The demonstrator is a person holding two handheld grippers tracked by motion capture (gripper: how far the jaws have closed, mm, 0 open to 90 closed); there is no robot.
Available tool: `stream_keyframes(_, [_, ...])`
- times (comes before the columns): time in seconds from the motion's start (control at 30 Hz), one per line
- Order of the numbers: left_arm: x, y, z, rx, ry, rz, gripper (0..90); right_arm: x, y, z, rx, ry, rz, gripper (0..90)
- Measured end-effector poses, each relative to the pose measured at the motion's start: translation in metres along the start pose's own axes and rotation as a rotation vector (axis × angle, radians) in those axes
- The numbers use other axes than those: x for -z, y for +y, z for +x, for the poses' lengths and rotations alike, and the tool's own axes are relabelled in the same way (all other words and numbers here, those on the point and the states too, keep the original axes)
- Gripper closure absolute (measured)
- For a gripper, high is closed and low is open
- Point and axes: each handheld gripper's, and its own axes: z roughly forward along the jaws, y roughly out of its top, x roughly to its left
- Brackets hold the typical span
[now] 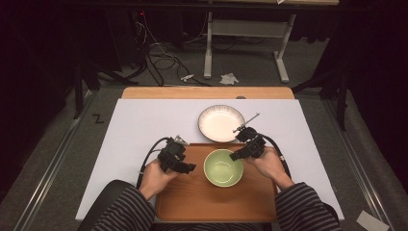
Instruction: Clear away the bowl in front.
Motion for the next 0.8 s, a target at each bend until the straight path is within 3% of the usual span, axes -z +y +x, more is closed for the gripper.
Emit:
stream_keyframes(0.2, [0.0001,-0.0001,-0.0001,-0.002,0.002,0.0,39.9,-0.0016,0.0011,0.0039,0.012,-0.044,-0.001,86.4])
stream_keyframes(0.8, [0.0001,-0.0001,0.0004,0.001,0.0,0.0,39.8,-0.0036,-0.0024,0.0022,0.014,-0.057,-0.008,86.7])
